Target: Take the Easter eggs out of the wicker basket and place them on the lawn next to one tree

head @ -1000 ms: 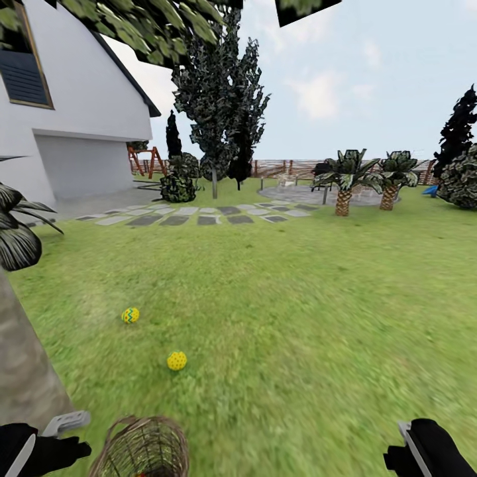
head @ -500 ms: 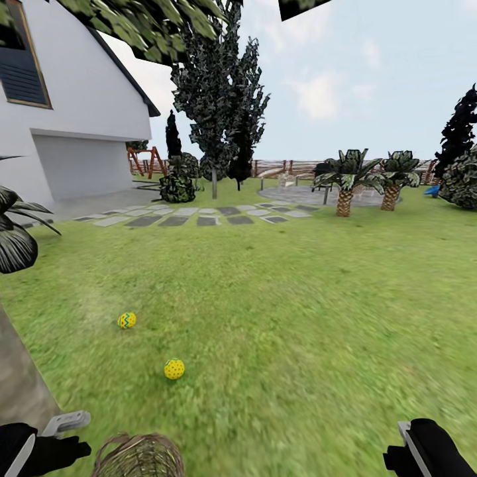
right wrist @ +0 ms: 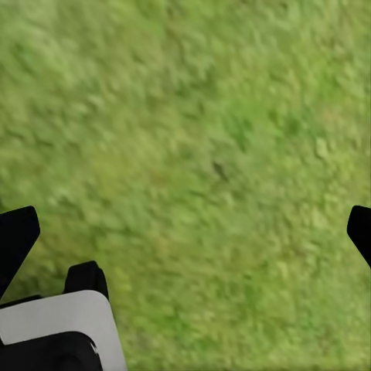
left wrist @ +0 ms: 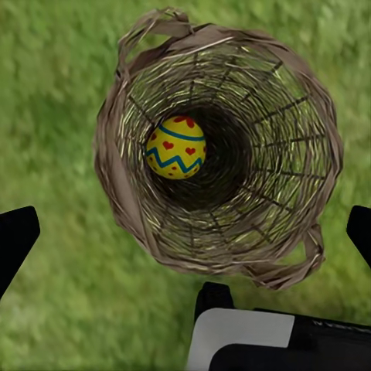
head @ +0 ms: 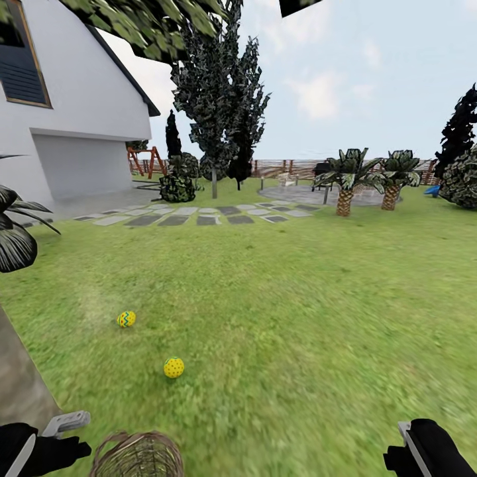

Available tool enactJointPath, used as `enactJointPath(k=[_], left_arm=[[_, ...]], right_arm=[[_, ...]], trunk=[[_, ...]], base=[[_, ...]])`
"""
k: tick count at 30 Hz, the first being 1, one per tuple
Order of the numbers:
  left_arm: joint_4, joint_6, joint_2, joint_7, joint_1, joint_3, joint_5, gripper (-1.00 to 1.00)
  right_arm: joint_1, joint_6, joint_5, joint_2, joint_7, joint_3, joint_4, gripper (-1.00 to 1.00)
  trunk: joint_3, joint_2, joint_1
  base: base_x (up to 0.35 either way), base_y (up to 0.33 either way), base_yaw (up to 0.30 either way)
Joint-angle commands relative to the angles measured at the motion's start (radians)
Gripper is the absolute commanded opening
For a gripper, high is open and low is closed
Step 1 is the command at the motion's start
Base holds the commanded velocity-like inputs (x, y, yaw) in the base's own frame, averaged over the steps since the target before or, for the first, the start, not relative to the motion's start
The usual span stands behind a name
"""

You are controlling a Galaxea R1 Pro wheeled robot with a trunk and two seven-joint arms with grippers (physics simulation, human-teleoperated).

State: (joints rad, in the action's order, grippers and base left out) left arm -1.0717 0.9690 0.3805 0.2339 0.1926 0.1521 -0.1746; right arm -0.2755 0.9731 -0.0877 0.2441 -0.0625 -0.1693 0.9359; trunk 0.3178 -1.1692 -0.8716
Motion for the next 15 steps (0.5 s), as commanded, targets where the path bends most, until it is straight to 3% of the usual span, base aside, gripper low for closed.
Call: enactJointPath(k=[1, 15], left_arm=[[-0.001, 0.005, 0.0, 0.002, 0.001, 0.001, -0.001, 1.0], [0.002, 0.006, 0.001, 0.004, 0.001, 0.011, -0.006, 1.0]], right_arm=[[-0.001, 0.004, -0.009, 0.0, -0.007, -0.001, 0.001, 1.0], [-0.001, 0.004, -0.009, 0.0, -0.007, -0.001, -0.002, 1.0]], trunk=[[0.005, -0.008, -0.004], [0.048, -0.106, -0.058]], base=[[0.0, 0.0, 0.0], [0.0, 0.0, 0.0]])
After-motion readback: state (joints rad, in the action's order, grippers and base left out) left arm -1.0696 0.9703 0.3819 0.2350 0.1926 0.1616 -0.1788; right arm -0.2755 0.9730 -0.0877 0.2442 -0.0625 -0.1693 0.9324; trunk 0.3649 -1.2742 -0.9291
